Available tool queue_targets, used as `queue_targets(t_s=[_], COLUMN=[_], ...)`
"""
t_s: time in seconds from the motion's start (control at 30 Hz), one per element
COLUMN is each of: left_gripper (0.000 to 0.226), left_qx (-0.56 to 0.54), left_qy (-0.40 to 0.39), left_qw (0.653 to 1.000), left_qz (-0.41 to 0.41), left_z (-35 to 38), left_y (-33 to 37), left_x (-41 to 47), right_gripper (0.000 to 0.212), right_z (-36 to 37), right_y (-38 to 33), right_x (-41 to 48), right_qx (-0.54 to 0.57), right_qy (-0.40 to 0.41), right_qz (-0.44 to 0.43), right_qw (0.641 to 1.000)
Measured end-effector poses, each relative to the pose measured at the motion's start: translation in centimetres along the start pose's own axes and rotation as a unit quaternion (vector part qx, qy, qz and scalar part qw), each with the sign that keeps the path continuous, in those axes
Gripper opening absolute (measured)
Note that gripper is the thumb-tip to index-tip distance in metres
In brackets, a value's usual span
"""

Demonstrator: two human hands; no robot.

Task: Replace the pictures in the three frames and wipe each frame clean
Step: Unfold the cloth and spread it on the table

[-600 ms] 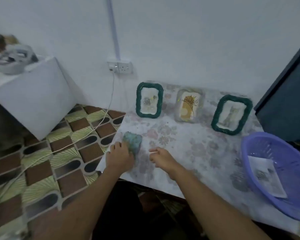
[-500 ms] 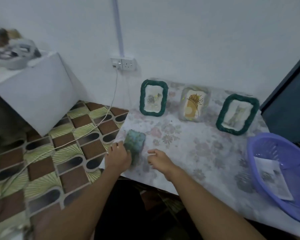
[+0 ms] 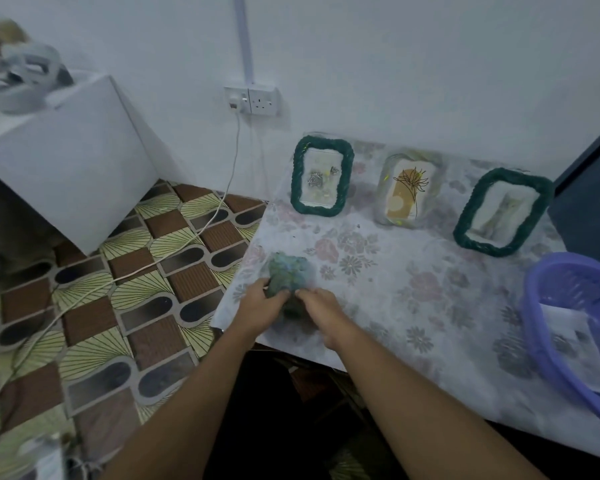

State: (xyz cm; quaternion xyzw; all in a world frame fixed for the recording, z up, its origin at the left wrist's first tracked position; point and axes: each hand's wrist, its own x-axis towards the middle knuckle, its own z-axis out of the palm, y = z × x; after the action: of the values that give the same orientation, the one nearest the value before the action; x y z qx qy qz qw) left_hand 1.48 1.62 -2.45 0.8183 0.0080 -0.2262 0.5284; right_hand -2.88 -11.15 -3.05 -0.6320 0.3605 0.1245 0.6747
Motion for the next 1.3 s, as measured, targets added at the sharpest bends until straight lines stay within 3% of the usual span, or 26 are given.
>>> queue_targets(t_s=[0.13,0.2,0.3,0.43,0.53,0.6,0.73,0.87,1.0,1.17,1.3], left_gripper=[0.033,0.041,0.047,0.026,0.012,0.005,0.021,0.014,0.011,0.015,0.014], left_qx=[-0.107,-0.122,-0.058,0.06,0.084,0.089,0.13,0.04,0.0,-0.122,-0.136], left_qy=[-0.044,-0.068,-0.089,-0.02,0.0,-0.005,0.01,-0.02,-0.047,-0.142,-0.158], left_qw=[0.993,0.987,0.979,0.954,0.935,0.932,0.922,0.951,0.956,0.96,0.956], left_qz=[0.034,0.085,0.176,0.293,0.345,0.352,0.365,0.307,0.29,0.209,0.205], left_z=[0.7,1.4,2.8,5.4,7.1,8.3,10.4,12.3,13.3,13.4,13.2], left_y=[2.9,4.2,5.9,8.1,9.4,10.3,11.6,12.7,13.4,14.1,14.0], left_x=[-2.2,-3.2,-4.3,-5.0,-5.5,-6.0,-6.1,-6.7,-7.3,-8.0,-8.1], right_gripper=[0.023,0.024,0.028,0.033,0.039,0.042,0.026,0.004,0.012,0.009,0.009], right_z=[-2.8,-4.6,-7.5,-11.2,-13.4,-15.0,-17.0,-18.3,-18.8,-19.3,-19.8], right_y=[-1.9,-2.8,-3.5,-3.5,-3.4,-3.1,-3.0,-1.9,-1.7,-2.3,-2.3], right_x=[-2.2,-3.8,-5.8,-7.9,-9.2,-9.9,-11.0,-11.2,-11.9,-12.0,-12.2], right_qx=[0.123,0.143,0.146,0.12,0.108,0.106,0.15,0.141,0.078,0.068,0.063], right_qy=[-0.007,-0.009,0.005,0.029,0.054,0.084,0.124,0.147,0.109,0.128,0.12], right_qz=[0.01,-0.007,-0.029,-0.049,-0.042,-0.034,-0.057,-0.183,-0.275,-0.304,-0.314], right_qw=[0.992,0.99,0.989,0.991,0.992,0.99,0.979,0.962,0.952,0.942,0.94])
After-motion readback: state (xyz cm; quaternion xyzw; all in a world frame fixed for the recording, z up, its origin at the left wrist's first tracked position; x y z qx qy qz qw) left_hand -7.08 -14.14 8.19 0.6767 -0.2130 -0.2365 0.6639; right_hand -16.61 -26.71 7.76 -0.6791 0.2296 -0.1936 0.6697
